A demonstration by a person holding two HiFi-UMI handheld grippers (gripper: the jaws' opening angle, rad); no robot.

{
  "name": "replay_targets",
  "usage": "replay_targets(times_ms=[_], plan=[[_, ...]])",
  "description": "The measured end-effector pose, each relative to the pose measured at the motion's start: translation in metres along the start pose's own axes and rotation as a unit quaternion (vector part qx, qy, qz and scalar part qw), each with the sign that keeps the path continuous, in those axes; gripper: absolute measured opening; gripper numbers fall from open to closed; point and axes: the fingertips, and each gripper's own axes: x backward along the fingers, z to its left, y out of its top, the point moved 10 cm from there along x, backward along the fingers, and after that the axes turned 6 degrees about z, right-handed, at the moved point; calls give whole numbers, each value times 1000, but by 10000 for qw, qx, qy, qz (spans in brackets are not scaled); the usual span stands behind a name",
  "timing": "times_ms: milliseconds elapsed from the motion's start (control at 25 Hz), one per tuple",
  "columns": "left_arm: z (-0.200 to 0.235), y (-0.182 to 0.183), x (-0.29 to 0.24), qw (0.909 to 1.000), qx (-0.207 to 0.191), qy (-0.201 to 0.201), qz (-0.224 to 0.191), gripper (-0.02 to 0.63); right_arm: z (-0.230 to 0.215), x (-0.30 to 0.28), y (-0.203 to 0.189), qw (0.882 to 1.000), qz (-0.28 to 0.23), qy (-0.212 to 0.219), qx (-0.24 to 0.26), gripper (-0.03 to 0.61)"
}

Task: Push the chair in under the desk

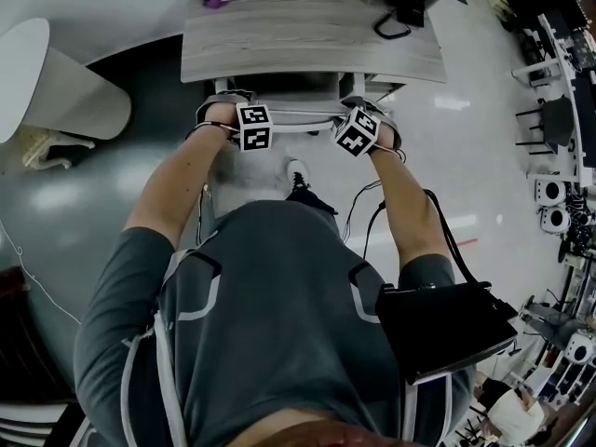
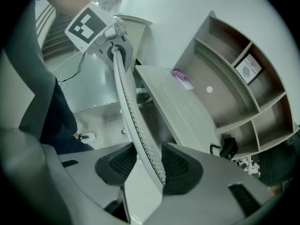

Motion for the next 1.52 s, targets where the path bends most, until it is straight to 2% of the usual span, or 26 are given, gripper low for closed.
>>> replay_targets(times_ms=[320, 440, 800, 960, 1120, 1360, 1440, 1520], plan=[[35, -1, -14, 9999, 100, -45, 66, 14, -34, -15, 10, 9998, -119, -36, 172, 173], [47, -1, -18, 9997, 143, -205, 48, 17, -45, -20, 13, 9997, -94, 41, 236, 173], [54, -3, -21, 9988, 257, -407, 55, 34, -52, -21, 17, 9989, -97, 280, 359, 170], [51, -4, -17, 9975, 621, -295, -168, 81, -47, -19, 11, 9984, -219, 294, 421, 172], [54, -8, -8, 9920, 1111, -318, -515, 141, -52, -20, 10, 9964, -243, 631, 504, 163], [55, -11, 2, 9865, 1491, -327, -588, 176, -58, -16, 6, 9904, -622, 1029, 679, 149], [54, -14, 5, 9826, 1696, -338, -684, 184, -62, -16, 4, 9866, -802, 1260, 650, 149], [55, -19, 12, 9718, 2116, -463, -928, 186, -68, -15, 4, 9817, -955, 1547, 569, 150]])
